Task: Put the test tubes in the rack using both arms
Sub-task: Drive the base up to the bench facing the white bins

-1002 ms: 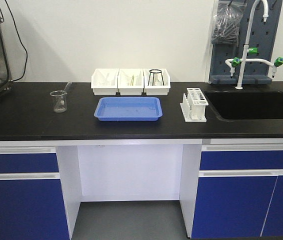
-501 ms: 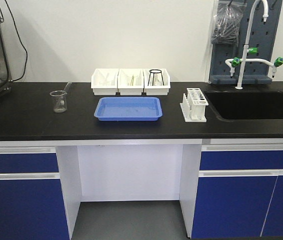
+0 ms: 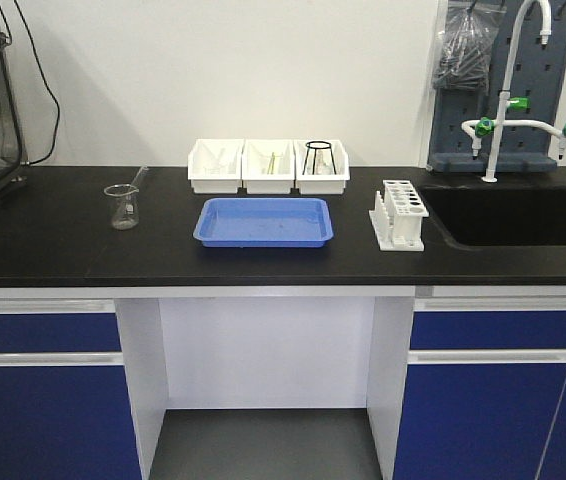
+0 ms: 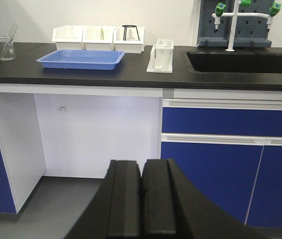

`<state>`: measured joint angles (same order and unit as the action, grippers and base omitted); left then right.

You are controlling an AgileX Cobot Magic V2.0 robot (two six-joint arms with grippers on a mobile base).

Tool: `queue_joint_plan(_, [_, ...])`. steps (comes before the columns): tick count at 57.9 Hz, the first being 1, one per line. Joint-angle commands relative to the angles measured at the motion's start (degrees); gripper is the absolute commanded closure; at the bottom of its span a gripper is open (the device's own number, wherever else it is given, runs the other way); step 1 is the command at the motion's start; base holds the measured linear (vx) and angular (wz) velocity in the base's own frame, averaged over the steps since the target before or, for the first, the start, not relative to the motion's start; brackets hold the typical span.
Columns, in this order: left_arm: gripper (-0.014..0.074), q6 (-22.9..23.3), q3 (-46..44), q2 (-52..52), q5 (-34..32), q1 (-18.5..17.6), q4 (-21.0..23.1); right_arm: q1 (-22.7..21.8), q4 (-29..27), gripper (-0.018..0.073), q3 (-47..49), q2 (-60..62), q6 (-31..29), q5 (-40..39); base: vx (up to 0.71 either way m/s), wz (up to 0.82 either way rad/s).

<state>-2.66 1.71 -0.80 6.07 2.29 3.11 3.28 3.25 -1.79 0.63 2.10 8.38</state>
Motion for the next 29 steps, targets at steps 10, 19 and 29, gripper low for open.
queue_joint_plan(10, [0.0617,0.36,1.5,-0.16,-4.97,-0.01,0.57,0.05,0.32,0.0567,-0.6,0.4,-0.43,-4.6,0.19,0.08])
queue_joint_plan(19, [0.0617,0.36,1.5,-0.16,-4.97,-0.01,0.57,0.05,0.32,0.0567,-0.6,0.4,-0.43,-4.6,0.22,0.07])
queue_joint_plan(29, [0.0617,0.36,1.5,-0.16,-4.97,-0.01,0.57,0.05,0.32,0.0567,-0.6,0.4,-0.43,-4.6,0.27,-0.07])
